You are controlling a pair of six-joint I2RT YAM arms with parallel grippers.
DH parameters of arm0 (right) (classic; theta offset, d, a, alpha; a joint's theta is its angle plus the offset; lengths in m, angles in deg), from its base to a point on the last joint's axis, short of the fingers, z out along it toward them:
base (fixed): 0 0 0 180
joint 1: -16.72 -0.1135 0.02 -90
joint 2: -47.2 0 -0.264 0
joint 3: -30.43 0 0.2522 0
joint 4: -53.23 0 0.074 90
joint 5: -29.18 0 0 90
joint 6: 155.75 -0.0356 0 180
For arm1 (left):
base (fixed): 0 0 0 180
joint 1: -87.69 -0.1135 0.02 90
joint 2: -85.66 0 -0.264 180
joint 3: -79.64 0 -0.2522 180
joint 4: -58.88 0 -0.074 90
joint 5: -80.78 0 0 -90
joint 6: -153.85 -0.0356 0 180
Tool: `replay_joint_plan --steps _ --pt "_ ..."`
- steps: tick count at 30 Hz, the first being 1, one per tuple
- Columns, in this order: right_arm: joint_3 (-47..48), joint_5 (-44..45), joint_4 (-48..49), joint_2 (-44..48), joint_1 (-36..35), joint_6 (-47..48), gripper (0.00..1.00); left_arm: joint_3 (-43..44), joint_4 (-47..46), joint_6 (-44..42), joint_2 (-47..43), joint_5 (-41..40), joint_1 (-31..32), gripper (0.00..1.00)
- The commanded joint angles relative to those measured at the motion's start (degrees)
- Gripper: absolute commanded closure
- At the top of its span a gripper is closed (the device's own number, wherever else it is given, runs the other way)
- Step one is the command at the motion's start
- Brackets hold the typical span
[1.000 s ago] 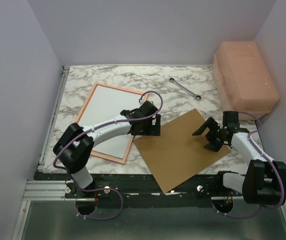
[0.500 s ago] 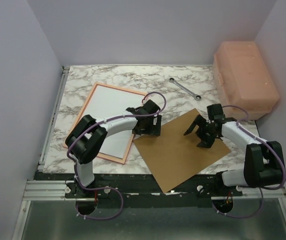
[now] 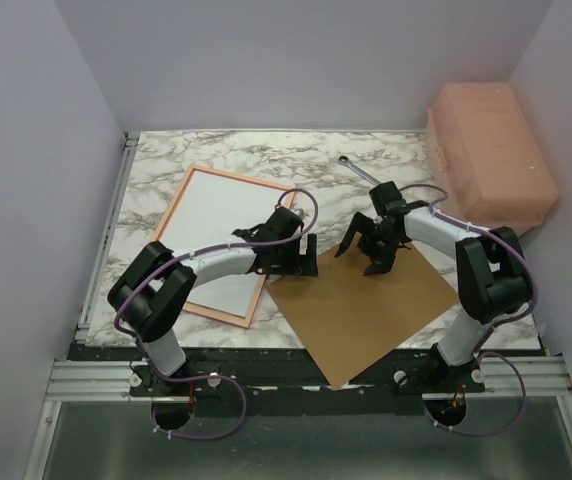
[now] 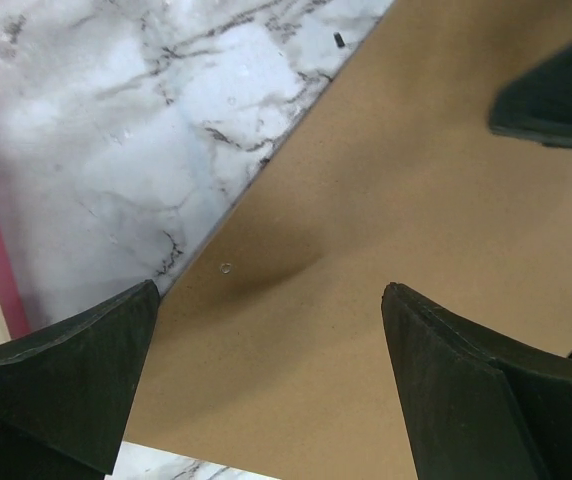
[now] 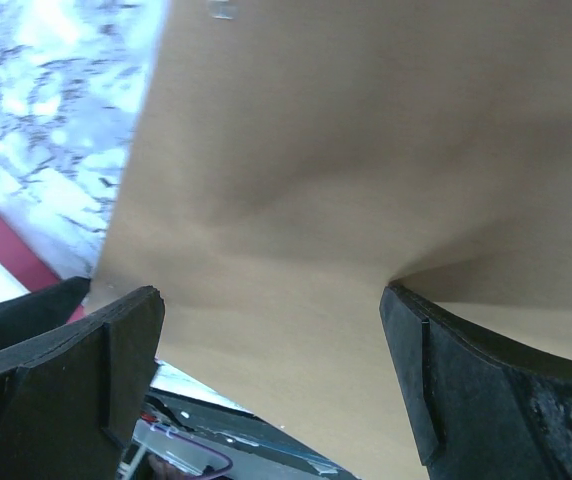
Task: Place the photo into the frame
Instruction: Adjust the photo frame item at the center of the board.
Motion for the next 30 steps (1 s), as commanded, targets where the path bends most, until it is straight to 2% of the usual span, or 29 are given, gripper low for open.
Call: replay_joint_plan --steps 1,7,12,16,23,30 --pt "1.0 3.9 7.5 -13.2 -6.0 3.3 0.00 -7.0 -3.4 5.7 -1.7 11.8 1.5 0.06" --pt "8.5 3.6 6.2 -19.7 -13.4 3.9 0.00 -11.3 -4.1 8.4 -5.0 11.4 3.8 0.07" --pt "11.9 2.5 6.2 -20.2 -17.3 4.7 0.00 -13.8 -4.3 10.5 -8.4 10.0 5.3 0.07" --pt "11.3 3.9 6.1 -16.3 -17.4 4.3 0.00 -14.7 -4.2 11.0 -10.1 8.9 5.4 0.07" --pt "9.4 11.4 1.3 -6.8 -16.9 2.7 0.00 -14.4 -2.1 10.1 -12.2 7.2 5.4 0.05" --pt "2.3 15.0 -1.9 5.2 -12.0 -0.8 0.00 -14.0 -0.8 9.0 -13.8 5.8 4.8 0.01"
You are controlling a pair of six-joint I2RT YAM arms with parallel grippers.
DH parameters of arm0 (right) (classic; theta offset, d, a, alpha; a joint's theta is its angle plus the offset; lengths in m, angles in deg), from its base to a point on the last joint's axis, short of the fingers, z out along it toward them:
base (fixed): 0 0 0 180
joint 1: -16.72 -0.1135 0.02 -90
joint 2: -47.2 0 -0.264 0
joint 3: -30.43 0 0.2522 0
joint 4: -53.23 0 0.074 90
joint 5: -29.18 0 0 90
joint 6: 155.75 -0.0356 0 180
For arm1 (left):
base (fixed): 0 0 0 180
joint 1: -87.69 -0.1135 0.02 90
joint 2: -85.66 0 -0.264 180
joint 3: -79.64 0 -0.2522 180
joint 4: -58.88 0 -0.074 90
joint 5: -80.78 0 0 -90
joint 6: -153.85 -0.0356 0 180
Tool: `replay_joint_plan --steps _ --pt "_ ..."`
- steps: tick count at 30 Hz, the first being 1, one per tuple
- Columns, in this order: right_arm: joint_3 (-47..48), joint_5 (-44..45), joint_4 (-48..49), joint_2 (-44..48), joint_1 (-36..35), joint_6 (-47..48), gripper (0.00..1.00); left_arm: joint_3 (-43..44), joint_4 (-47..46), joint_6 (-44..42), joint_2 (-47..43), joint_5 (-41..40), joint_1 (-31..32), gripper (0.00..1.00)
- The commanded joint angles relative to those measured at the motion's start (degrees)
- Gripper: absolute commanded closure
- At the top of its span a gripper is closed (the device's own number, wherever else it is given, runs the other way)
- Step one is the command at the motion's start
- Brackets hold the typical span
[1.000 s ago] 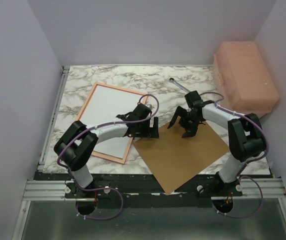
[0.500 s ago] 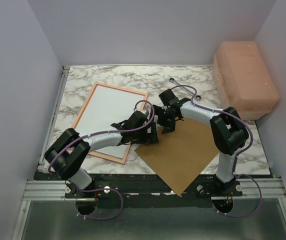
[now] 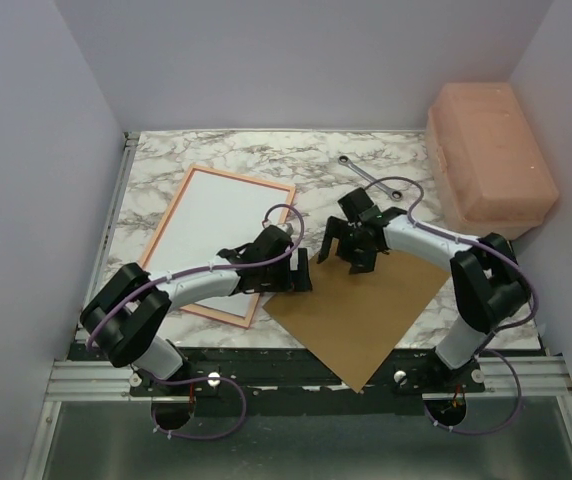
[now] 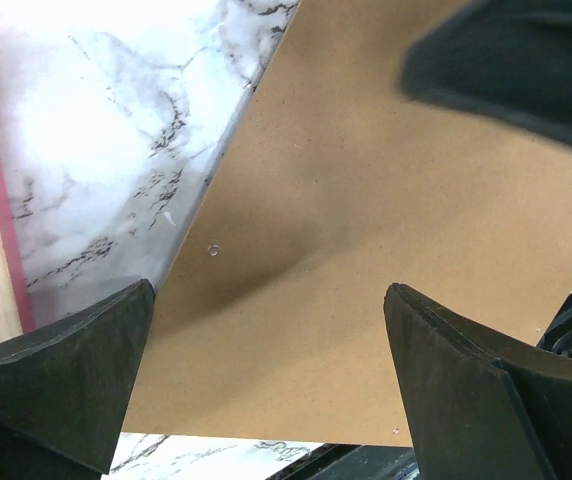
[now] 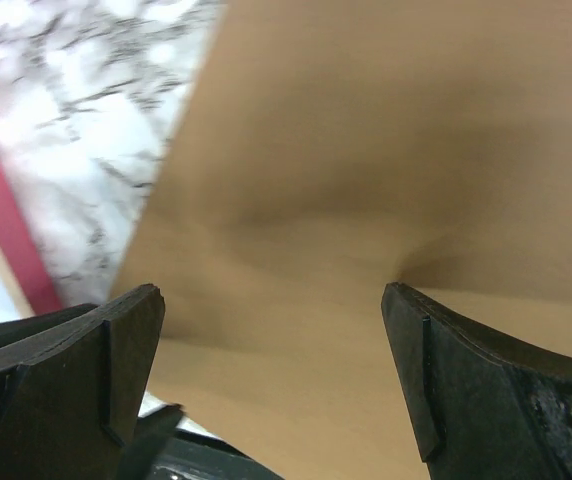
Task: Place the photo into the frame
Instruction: Adjust the photo frame item at the center of the board.
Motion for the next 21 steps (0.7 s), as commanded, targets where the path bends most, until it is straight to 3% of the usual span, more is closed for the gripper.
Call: replay_joint_plan --steps 1,9,21 --pt "-5.1 7.2 -5.5 8.2 4.3 -2.7 0.00 -0.3 4.9 2.3 -1.7 6.0 1.8 0.01" --pt "-15.6 14.5 -12.9 23.3 13.8 -7.3 0.00 3.4 7.9 0.2 1.4 3.7 1.2 0.02" --pt "-25.9 20.5 -15.2 32.9 23.0 -15.3 0.00 7.2 11.6 -1.4 4.0 2.0 0.8 0.01"
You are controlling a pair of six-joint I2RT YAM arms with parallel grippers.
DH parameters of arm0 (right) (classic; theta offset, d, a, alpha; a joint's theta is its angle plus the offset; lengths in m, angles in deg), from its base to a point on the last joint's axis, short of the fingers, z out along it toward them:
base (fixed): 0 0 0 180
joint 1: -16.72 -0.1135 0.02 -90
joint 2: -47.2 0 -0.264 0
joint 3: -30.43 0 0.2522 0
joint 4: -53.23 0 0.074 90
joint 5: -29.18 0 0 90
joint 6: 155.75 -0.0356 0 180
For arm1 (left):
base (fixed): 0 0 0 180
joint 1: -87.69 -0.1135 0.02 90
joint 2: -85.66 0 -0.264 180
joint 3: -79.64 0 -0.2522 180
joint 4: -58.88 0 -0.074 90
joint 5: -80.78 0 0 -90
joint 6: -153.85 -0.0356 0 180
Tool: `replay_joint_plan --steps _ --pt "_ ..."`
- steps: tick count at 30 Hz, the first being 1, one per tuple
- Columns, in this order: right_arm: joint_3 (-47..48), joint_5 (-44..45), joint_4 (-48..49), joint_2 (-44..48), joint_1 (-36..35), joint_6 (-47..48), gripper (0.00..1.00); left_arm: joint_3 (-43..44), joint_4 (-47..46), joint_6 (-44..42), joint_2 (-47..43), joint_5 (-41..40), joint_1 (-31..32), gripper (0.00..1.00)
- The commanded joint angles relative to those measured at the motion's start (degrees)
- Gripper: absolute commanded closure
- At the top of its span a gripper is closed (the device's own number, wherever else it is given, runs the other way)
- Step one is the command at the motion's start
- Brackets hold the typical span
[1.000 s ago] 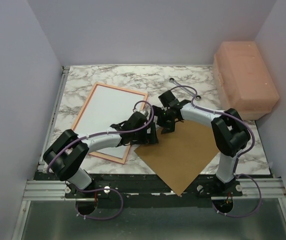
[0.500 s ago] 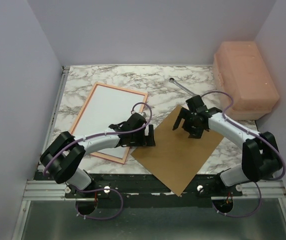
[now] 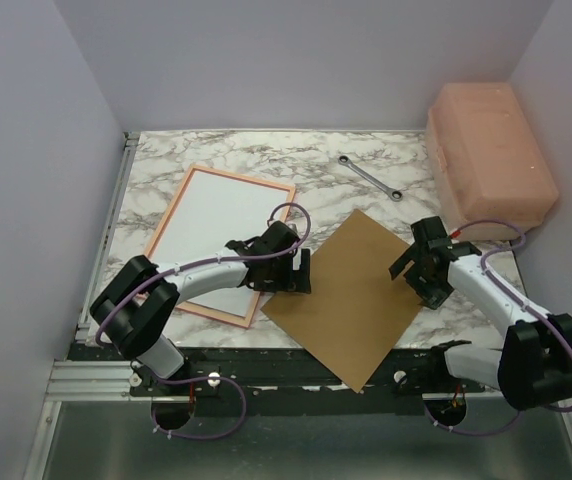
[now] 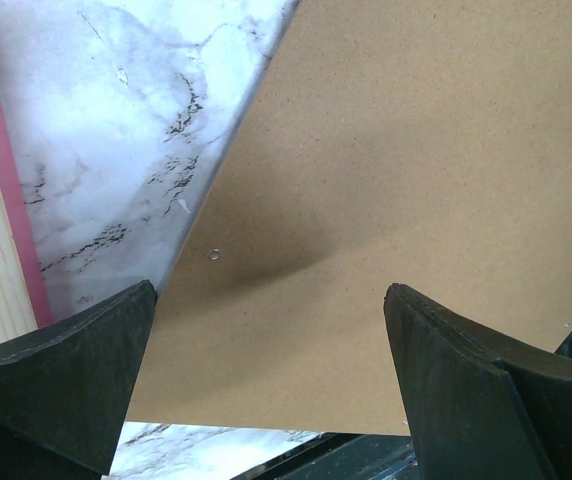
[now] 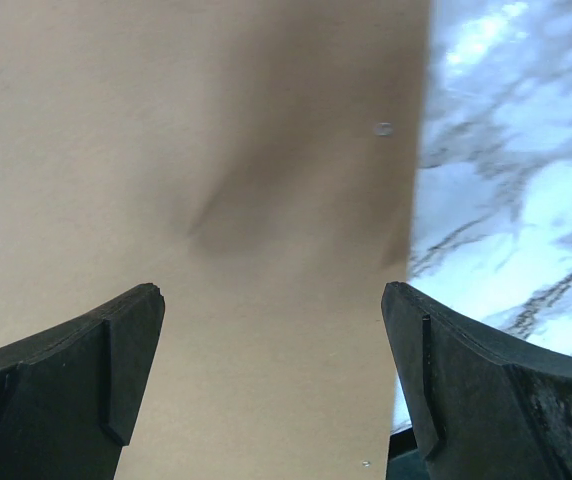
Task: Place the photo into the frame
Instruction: Adjust the photo frame item at the center of the board.
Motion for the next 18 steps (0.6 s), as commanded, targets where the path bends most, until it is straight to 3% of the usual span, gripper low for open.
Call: replay_joint_plan --steps 1,7,18 --pt "-3.7 4.4 -0.9 4.6 3.1 -4.4 0.00 2.0 2.6 0.4 1.2 2.6 0.7 0.01" --pt "-7.1 4.4 2.3 8.0 4.4 -3.8 0.00 2.4 2.5 0.1 1.4 3.3 0.3 0.02" --pt "-15.6 -9.5 16.9 13.6 4.5 0.8 0.00 0.8 0.4 1.0 0.5 6.4 -0.6 0.02"
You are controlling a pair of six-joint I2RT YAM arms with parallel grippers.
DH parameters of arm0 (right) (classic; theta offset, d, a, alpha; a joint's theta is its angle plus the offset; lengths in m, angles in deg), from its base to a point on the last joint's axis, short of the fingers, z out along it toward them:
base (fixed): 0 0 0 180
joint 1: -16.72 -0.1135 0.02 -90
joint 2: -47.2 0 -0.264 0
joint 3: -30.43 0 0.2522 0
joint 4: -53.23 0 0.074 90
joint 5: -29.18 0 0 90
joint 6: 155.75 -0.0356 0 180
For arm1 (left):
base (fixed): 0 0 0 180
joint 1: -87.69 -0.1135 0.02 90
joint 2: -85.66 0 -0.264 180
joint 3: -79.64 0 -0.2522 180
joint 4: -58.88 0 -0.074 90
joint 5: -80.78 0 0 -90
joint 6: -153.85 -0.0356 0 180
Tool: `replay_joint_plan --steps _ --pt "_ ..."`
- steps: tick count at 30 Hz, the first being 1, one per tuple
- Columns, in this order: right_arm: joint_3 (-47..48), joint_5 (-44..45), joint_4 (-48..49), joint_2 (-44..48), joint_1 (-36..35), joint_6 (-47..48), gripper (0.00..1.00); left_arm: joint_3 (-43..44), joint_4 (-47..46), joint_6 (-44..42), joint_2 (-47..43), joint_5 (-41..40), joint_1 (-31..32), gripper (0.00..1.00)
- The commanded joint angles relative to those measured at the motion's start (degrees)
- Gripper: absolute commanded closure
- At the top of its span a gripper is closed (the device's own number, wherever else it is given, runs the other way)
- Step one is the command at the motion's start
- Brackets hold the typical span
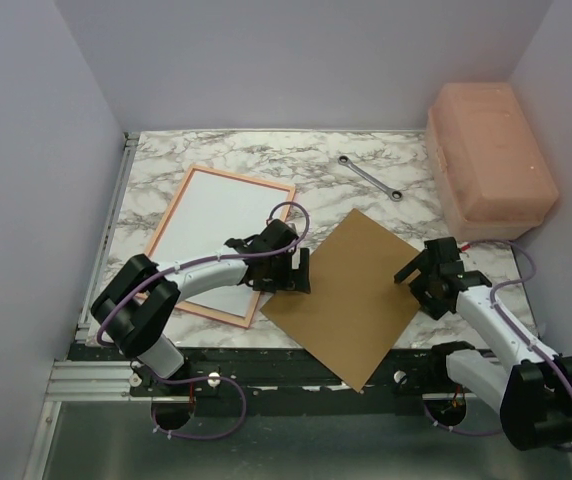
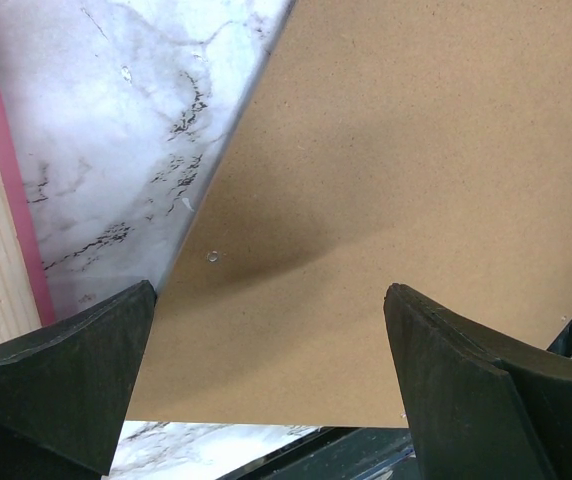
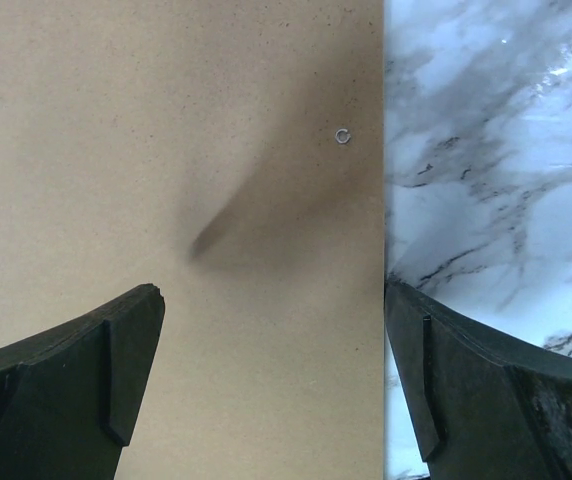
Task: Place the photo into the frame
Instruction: Adjust the photo frame item at the center of the board.
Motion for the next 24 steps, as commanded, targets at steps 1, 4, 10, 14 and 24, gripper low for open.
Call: replay_joint_plan --steps 1,4,10,14,24 --pt "-2.8 -7.5 8.7 1.6 0.2 1.8 0.00 -0.6 -1.1 1.2 -0.5 5.2 0.2 0.02" --pt "-2.2 -12.5 13.1 0.3 0.1 3.7 0.00 -1.7 -1.8 1.6 -1.4 6.3 0.2 0.02" --pt "3.2 -22.0 19.8 -10.2 0.2 9.4 0.00 -3.1 -3.0 2.8 -2.4 8.7 0.2 0.02" --pt "9.2 -26.5 20.2 -19.6 0.1 13.9 0.00 -4.2 -4.2 4.0 -3.0 10.6 0.3 0.03" --pt "19.3 -24.5 14.2 -27.0 0.1 22.1 0.00 -4.7 -9.5 7.3 -2.8 16.1 2.4 0.04"
